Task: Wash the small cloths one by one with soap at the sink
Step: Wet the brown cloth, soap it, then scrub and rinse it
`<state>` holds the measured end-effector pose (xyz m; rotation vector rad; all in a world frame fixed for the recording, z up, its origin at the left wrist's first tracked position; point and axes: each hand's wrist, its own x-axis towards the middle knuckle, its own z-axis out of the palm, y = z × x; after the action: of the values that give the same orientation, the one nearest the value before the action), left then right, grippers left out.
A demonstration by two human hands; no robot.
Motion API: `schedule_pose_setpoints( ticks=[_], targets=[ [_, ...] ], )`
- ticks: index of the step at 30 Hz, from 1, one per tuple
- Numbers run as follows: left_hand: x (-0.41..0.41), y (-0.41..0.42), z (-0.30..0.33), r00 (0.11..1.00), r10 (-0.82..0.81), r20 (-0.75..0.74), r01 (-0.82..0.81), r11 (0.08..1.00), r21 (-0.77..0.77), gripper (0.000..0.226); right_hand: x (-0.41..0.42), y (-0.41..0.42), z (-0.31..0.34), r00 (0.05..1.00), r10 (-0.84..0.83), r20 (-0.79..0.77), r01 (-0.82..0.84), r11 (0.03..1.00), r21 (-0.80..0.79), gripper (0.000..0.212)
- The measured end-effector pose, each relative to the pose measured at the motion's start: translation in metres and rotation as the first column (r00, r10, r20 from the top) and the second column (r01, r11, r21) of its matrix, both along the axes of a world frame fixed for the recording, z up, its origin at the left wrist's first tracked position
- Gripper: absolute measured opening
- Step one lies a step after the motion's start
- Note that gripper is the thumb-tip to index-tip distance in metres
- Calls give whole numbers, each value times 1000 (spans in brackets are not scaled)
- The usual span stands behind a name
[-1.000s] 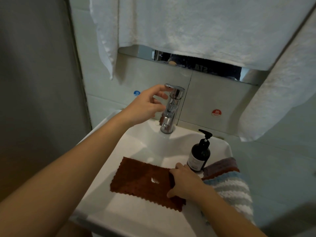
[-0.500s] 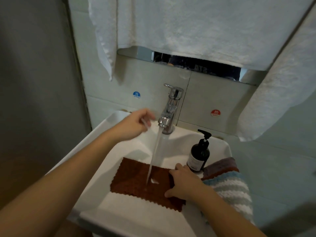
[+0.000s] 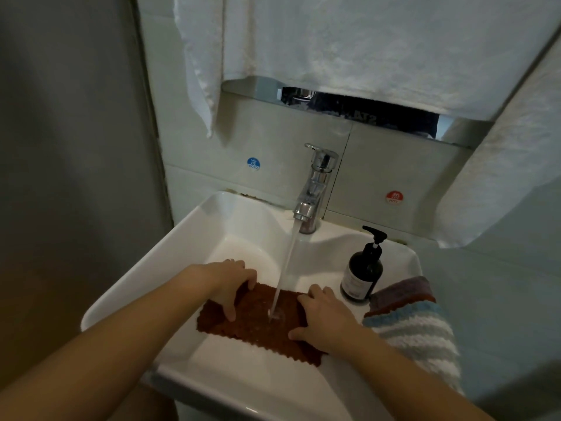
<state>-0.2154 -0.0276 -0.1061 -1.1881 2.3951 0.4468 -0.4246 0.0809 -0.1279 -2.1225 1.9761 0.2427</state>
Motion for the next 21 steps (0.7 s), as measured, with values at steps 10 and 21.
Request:
schedule_pose_setpoints(
  ticks=[10,21],
  targets=[
    [16,7,4,985,-31,170,25,999,39,79,25,18,-2,989,119,-86,-117,993,36,75],
    [-2,15,-14,995,-37,-91,45,995,85,71,-11,19,4,990,69,-123,-58,994,87,73]
  ],
)
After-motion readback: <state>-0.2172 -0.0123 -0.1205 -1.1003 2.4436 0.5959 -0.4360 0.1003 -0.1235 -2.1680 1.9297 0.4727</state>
